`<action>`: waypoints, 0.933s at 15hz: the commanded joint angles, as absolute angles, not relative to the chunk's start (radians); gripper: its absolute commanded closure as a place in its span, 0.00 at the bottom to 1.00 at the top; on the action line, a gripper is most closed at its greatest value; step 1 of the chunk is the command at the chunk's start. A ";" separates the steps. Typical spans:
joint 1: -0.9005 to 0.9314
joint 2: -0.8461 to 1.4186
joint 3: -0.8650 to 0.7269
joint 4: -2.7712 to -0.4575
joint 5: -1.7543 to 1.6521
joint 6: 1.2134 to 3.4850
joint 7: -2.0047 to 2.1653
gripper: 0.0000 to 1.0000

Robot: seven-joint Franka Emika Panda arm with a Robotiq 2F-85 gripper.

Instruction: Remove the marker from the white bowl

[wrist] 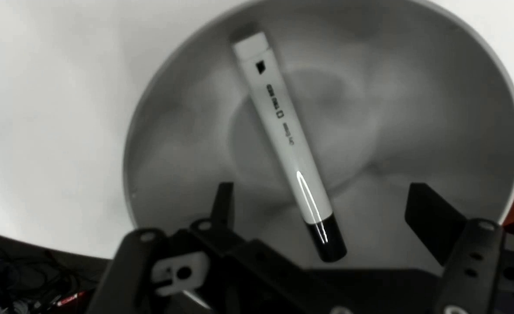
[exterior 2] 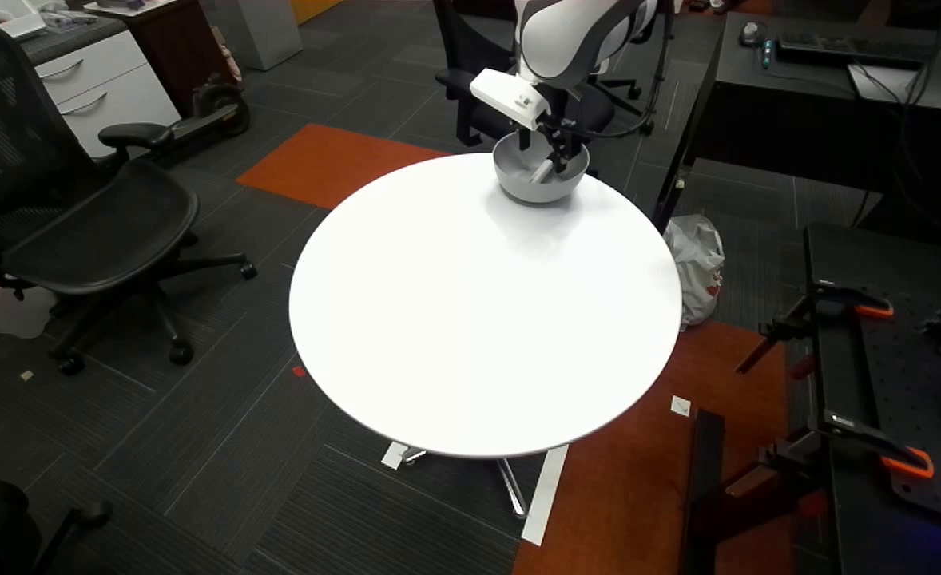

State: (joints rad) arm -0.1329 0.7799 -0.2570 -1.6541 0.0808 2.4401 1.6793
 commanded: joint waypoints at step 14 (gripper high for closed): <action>-0.138 0.817 -0.260 -1.584 0.114 2.341 1.691 0.99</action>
